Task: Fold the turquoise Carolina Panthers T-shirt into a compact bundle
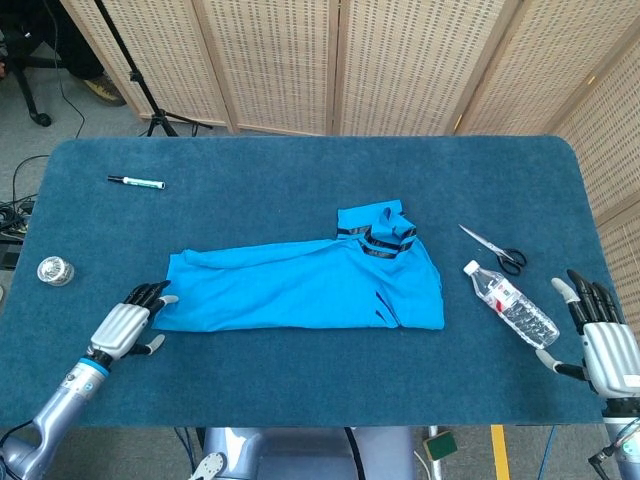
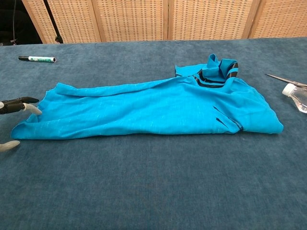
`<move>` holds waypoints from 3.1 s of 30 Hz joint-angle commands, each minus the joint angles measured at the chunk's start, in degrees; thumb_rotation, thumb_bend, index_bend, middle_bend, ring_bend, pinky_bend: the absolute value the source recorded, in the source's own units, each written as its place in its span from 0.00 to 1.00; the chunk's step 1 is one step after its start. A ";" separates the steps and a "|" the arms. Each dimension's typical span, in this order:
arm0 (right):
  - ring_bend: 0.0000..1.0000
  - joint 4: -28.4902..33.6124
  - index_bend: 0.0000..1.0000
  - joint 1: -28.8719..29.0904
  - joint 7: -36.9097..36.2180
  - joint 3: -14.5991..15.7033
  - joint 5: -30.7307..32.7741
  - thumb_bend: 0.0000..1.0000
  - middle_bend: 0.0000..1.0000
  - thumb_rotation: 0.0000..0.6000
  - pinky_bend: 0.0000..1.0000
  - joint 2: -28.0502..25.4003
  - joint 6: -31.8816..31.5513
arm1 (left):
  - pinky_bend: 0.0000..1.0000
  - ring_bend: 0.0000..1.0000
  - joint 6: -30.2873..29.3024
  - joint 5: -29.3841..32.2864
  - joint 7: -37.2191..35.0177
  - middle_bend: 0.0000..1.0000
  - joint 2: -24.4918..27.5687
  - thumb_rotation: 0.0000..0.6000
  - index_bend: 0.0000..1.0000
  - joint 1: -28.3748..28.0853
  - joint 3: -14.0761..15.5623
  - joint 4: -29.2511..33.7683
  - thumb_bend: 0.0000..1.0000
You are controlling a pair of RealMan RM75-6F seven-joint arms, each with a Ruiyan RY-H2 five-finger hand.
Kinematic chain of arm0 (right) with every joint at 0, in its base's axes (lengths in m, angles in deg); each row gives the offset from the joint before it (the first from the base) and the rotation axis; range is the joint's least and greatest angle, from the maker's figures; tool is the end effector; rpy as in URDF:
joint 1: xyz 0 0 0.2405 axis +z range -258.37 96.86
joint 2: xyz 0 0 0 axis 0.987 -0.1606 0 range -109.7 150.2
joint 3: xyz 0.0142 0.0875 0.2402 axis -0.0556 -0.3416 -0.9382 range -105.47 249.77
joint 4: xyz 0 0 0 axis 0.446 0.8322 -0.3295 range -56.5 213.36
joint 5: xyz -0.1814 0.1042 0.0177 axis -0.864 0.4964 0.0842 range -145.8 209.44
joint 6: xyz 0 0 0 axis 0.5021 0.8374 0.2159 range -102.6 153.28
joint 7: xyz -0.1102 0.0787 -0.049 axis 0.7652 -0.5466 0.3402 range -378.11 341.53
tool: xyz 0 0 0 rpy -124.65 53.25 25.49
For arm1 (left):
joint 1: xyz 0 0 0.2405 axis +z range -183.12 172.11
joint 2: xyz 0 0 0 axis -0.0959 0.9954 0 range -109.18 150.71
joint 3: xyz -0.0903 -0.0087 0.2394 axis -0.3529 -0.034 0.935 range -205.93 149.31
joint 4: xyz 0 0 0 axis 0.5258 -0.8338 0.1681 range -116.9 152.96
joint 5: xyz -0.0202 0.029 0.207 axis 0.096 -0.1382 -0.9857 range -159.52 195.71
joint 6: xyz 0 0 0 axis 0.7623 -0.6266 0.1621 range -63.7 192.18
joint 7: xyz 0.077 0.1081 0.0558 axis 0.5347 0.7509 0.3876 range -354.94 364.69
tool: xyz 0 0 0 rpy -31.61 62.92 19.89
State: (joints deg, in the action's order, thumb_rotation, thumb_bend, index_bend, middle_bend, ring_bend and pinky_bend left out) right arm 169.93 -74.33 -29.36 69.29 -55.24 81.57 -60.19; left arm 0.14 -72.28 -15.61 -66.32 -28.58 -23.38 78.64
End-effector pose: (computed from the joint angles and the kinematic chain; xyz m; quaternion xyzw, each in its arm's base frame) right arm -0.3093 -0.1900 0.1765 0.5767 -0.4107 0.4407 0.5519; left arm -0.3266 0.2572 0.0122 -0.7139 -0.4631 -0.3445 0.3965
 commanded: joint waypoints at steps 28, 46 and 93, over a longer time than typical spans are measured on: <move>0.00 -0.05 0.00 -0.31 -0.56 -0.56 -0.03 0.00 0.00 1.00 0.00 -0.05 0.88 | 0.00 0.00 0.94 1.23 -0.71 0.00 -4.06 1.00 0.51 -0.64 -1.16 -5.06 0.42; 0.00 -0.32 0.00 -0.45 -1.31 -0.74 -0.41 0.00 0.00 1.00 0.00 -0.02 0.75 | 0.00 0.00 0.70 3.11 0.87 0.00 -4.37 1.00 0.74 -0.98 -3.28 -6.11 0.50; 0.00 0.00 0.00 -0.53 -0.35 -0.76 -0.72 0.00 0.00 1.00 0.00 0.32 1.01 | 0.00 0.00 2.56 8.02 -14.71 0.00 -0.33 1.00 0.76 2.27 -6.49 -32.69 0.49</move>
State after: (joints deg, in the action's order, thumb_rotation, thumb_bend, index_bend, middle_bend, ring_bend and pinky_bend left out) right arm 169.92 -74.85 -29.71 68.53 -55.96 81.90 -59.17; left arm 1.72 -65.21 -29.47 -66.35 -26.47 -29.18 47.70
